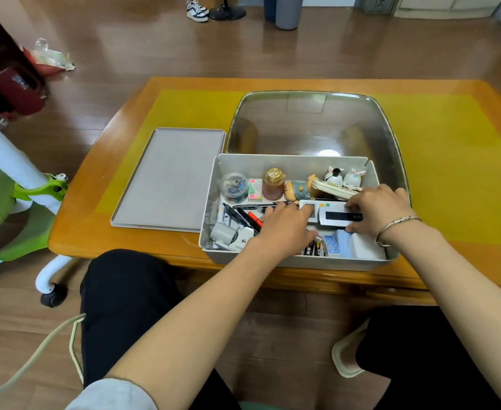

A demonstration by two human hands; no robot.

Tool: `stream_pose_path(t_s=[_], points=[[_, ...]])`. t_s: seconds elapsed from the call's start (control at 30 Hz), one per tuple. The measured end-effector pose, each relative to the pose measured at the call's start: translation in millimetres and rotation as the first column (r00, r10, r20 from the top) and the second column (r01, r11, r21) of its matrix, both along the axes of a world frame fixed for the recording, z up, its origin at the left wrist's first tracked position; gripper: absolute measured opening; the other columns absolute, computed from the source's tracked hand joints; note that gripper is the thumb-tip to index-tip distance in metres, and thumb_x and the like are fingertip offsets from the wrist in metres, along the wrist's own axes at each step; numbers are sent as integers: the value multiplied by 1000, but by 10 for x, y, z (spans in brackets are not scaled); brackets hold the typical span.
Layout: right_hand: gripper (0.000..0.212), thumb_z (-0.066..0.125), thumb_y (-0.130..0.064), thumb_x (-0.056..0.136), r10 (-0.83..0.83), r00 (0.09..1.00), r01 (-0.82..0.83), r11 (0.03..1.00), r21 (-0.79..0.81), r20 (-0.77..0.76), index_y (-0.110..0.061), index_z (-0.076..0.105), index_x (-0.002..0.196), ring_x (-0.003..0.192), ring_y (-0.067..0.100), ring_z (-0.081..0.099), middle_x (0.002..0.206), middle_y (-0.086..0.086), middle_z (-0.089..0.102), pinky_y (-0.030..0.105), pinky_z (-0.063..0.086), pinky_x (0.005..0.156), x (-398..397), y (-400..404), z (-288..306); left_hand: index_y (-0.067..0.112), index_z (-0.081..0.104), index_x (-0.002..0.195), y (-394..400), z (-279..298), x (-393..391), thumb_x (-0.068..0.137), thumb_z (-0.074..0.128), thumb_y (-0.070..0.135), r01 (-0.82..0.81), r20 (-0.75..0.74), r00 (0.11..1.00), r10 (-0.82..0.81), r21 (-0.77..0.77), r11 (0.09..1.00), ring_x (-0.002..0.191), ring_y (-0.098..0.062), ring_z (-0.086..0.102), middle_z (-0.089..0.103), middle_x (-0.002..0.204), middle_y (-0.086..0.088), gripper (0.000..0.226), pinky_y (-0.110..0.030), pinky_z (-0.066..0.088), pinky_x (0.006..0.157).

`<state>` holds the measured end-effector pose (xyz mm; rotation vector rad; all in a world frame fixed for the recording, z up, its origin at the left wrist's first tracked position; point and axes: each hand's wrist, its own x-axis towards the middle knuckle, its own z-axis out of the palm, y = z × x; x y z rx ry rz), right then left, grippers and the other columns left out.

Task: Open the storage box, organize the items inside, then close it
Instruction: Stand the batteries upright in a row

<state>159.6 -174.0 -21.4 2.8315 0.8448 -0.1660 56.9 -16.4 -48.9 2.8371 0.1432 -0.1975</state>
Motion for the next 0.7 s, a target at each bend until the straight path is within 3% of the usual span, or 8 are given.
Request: stream_pose_path(t_s=[0.17, 0.3, 0.37, 0.47, 0.57, 0.7], points=[[42, 71, -45, 75, 20, 1000, -20, 1000, -5, -24, -37, 59, 114, 113, 26, 44, 117, -3, 58, 36, 30, 83, 9, 4, 87, 21, 42, 140, 218, 179, -159, 93, 55, 44, 15, 48, 999, -9, -119, 993, 127, -27, 41, 49, 139, -6, 55, -42, 33, 103], [40, 63, -34, 80, 111, 993, -114, 985, 128, 27, -31, 59, 120, 114, 27, 47, 116, 3, 57, 35, 34, 83, -69, 150, 175, 23, 50, 134, 637, 328, -354, 88, 66, 31, -39, 44, 998, 48, -177, 983, 120, -20, 50, 55, 132, -3, 49, -35, 41, 100], [36, 61, -28, 82, 170, 985, -160, 962, 223, -27, -25, 61, 118, 111, 27, 52, 115, 6, 60, 37, 43, 91, -164, 305, 185, 24, 54, 131, 844, 348, -459, 85, 71, 25, -82, -13, 997, 81, -172, 982, 117, -17, 52, 57, 129, -1, 49, -28, 40, 95], [33, 59, -27, 85, 235, 970, -210, 942, 263, -69, -22, 63, 117, 108, 27, 55, 112, 6, 63, 39, 46, 91, -309, 529, 142, 23, 56, 129, 995, 347, -534, 81, 75, 20, -95, -223, 974, 50, -196, 976, 106, -15, 56, 61, 123, 0, 52, -22, 42, 88], [31, 60, -26, 86, 296, 945, -256, 934, 249, -138, -20, 62, 117, 105, 23, 57, 110, 4, 64, 37, 48, 89, -395, 690, 67, 23, 54, 130, 973, 302, -504, 83, 70, 18, 8, -345, 938, -36, -80, 997, 109, -21, 57, 60, 124, -1, 50, -26, 45, 86], [26, 64, -30, 85, 313, 915, -248, 933, 261, -254, -19, 65, 109, 93, 20, 61, 97, 0, 67, 32, 51, 79, -464, 829, -29, 19, 50, 120, 927, 250, -460, 88, 58, 20, 94, -357, 932, -56, 90, 991, 103, -28, 57, 60, 118, -8, 33, -31, 43, 75]])
